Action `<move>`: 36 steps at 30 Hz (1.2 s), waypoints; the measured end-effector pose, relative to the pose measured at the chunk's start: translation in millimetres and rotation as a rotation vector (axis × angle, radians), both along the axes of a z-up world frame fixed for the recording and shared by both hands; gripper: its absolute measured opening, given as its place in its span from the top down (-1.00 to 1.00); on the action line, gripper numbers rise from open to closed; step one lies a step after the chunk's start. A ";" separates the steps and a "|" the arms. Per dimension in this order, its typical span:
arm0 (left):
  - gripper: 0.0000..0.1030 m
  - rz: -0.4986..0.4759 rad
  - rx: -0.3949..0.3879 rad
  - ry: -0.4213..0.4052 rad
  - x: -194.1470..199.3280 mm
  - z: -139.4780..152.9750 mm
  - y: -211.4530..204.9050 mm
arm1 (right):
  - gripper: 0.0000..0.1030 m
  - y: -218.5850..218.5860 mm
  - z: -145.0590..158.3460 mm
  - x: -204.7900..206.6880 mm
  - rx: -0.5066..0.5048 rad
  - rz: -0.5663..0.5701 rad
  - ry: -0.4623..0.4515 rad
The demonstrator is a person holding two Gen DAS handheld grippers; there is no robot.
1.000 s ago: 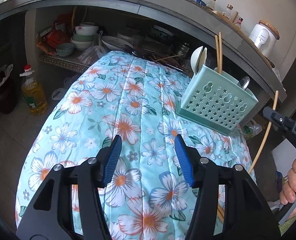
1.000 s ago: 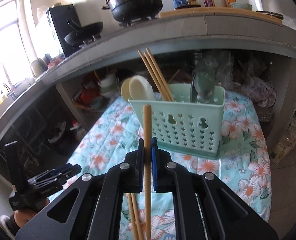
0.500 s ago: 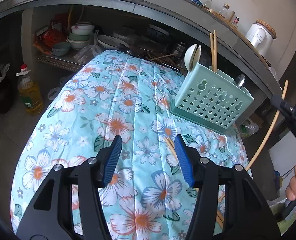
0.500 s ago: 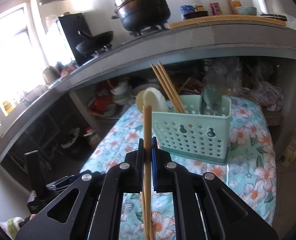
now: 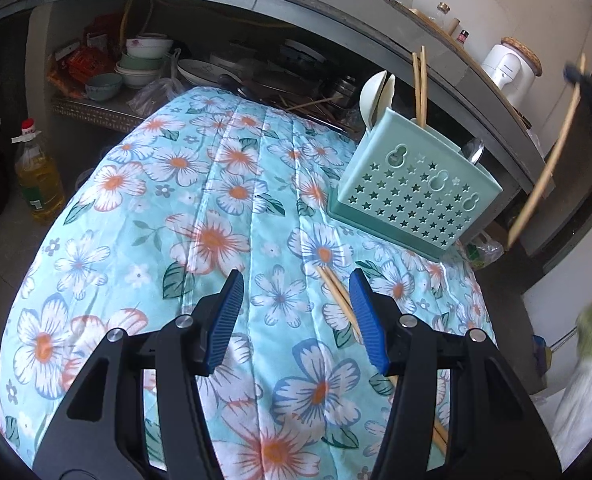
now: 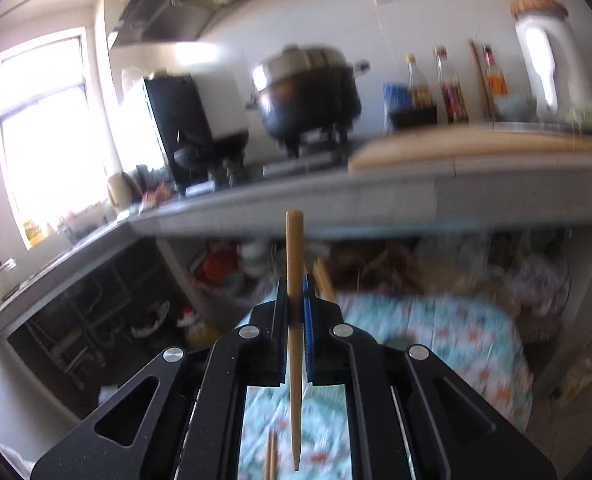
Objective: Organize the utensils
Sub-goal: 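Carry the chopstick into the green holder and open the right gripper, then grasp a wooden chopstick on the quilt with the left gripper while the right grasps another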
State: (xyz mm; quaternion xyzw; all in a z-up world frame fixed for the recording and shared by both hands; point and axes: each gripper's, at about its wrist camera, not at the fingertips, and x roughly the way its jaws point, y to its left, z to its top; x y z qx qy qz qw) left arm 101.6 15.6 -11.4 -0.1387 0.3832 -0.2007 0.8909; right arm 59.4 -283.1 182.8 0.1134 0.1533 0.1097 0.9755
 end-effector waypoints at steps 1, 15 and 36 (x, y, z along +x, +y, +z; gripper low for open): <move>-0.01 -0.001 -0.006 0.004 0.8 -1.5 1.1 | 0.87 -0.4 7.6 4.9 -0.028 -0.026 -0.018; -0.01 -0.013 -0.020 0.033 2.9 -18.1 16.6 | 0.86 -4.3 7.5 70.3 -0.093 -0.152 -0.104; -0.05 -0.038 -0.010 0.056 -1.5 -26.3 9.0 | -0.12 -12.5 -45.8 59.0 -0.162 -0.152 0.008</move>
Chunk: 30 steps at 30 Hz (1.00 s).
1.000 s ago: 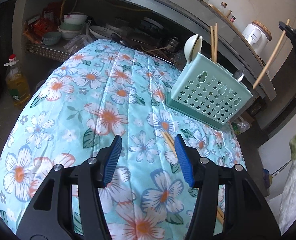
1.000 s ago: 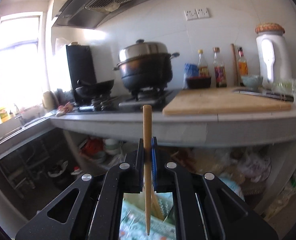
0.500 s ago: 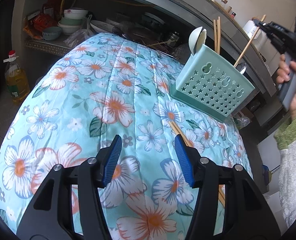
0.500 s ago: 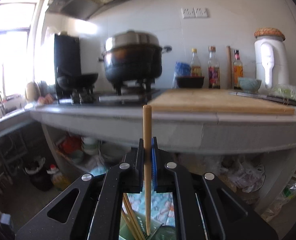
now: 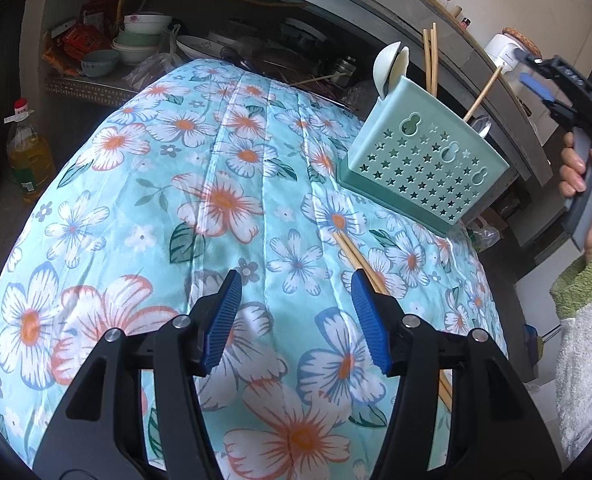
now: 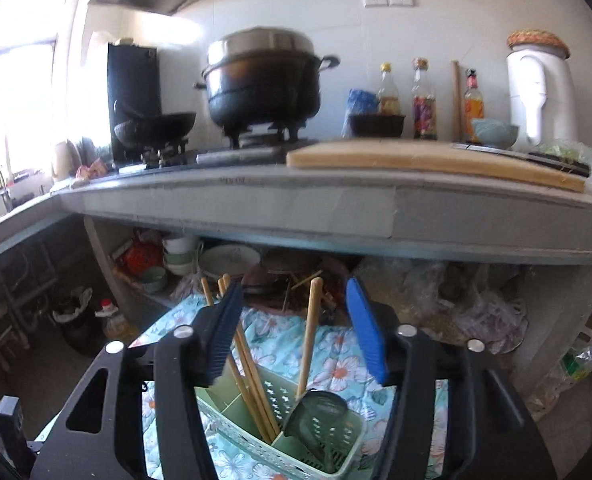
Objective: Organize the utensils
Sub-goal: 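Grasp a wooden chopstick on the quilt with the left gripper while the right grasps another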
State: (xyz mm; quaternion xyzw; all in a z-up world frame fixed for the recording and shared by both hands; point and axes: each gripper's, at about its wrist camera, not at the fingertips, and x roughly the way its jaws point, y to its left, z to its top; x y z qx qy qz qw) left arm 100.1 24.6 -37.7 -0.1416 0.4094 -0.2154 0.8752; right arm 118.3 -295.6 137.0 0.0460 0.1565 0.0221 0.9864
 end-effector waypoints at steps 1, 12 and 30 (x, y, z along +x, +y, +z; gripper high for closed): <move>-0.05 0.000 0.004 0.001 0.0 -0.3 -1.0 | -0.16 -2.9 4.9 -9.3 0.005 -0.007 -0.023; -0.05 0.025 0.181 -0.003 -3.2 9.9 -15.1 | -0.27 -6.8 -5.9 -114.4 0.072 0.076 -0.040; -0.10 0.023 0.336 0.002 -7.6 1.0 -27.9 | -0.18 49.0 -224.6 -110.6 0.518 0.343 0.717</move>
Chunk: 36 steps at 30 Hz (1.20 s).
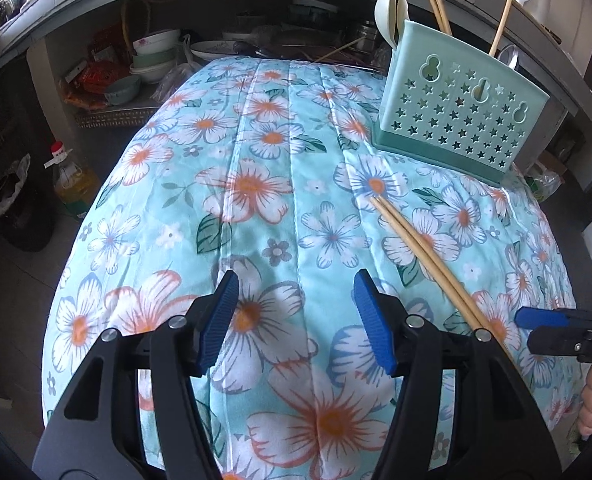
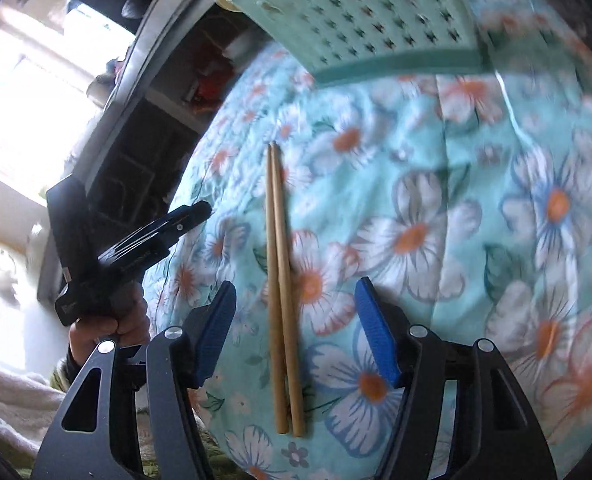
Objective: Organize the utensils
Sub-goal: 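Grasp a wooden chopstick on the quilt with the left gripper while the right grasps another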
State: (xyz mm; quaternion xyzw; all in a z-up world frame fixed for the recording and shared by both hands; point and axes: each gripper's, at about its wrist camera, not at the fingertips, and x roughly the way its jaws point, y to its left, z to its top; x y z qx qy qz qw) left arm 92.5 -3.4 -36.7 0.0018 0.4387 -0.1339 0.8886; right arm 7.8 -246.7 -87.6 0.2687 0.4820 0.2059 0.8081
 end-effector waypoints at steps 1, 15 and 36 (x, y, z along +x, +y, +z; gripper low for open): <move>-0.10 0.000 0.002 -0.002 -0.3 0.4 -0.6 | -0.17 -1.3 -0.5 0.7 0.008 -0.005 0.000; 0.10 -0.150 -0.278 -0.005 -24.0 6.4 -9.4 | -0.08 -25.5 -20.4 -27.1 0.130 -0.131 -0.016; 0.80 -0.140 -0.774 0.435 -9.4 -61.8 -32.9 | -0.07 -45.1 -25.1 -55.2 0.174 -0.235 -0.074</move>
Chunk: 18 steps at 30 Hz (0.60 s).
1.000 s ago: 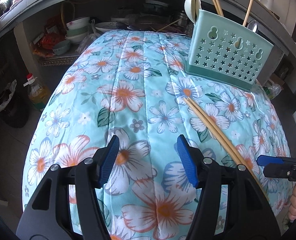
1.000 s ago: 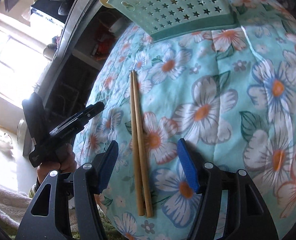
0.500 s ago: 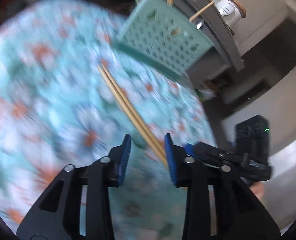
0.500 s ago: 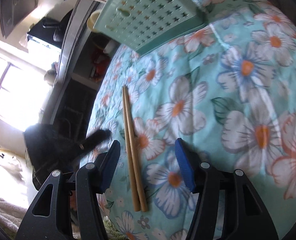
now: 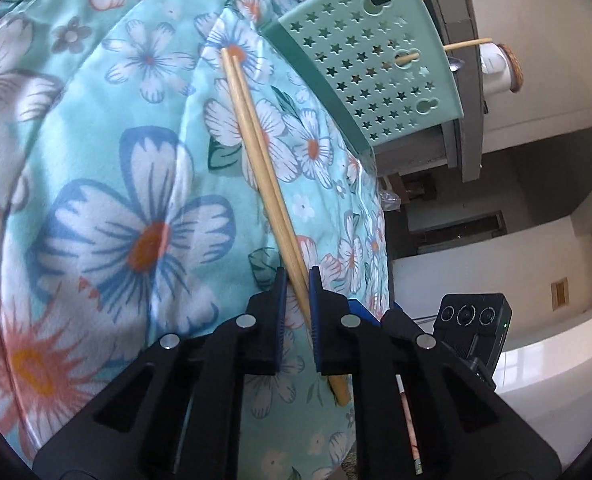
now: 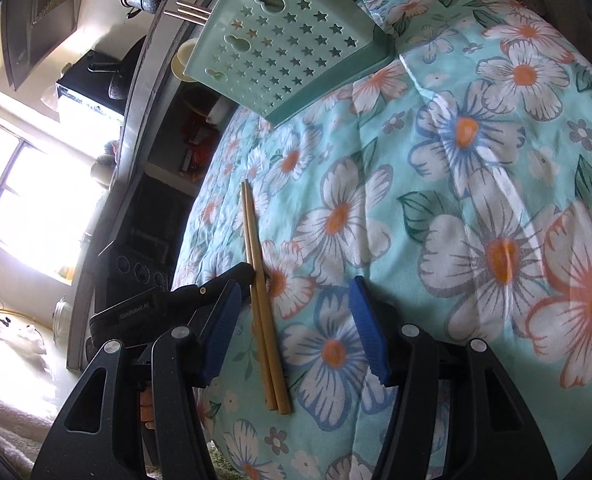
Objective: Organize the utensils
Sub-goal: 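Grasp a wooden chopstick on the quilt with the left gripper while the right grasps another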
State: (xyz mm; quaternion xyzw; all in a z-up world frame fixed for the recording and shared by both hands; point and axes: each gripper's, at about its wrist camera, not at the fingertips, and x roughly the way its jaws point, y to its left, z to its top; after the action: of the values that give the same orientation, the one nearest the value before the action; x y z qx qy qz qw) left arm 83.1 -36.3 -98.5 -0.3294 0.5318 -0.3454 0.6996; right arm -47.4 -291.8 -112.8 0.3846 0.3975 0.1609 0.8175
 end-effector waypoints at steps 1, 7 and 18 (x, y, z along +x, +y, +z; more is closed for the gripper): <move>0.80 0.006 -0.001 0.012 0.1 0.5 1.1 | -0.07 -0.6 -0.2 -0.9 0.003 0.000 -0.002; 0.79 0.025 0.003 0.032 2.8 -3.6 2.4 | -0.07 -3.3 -3.5 -4.1 0.017 -0.003 -0.011; 0.85 0.037 0.037 0.043 4.0 1.3 0.9 | -0.07 -5.3 -5.4 -10.4 0.033 -0.005 -0.021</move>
State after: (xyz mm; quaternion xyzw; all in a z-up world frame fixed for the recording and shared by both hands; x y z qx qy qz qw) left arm 87.1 -35.4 -97.2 -0.3332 0.5470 -0.3154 0.7002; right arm -57.8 -297.1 -118.2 0.3973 0.3852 0.1692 0.8156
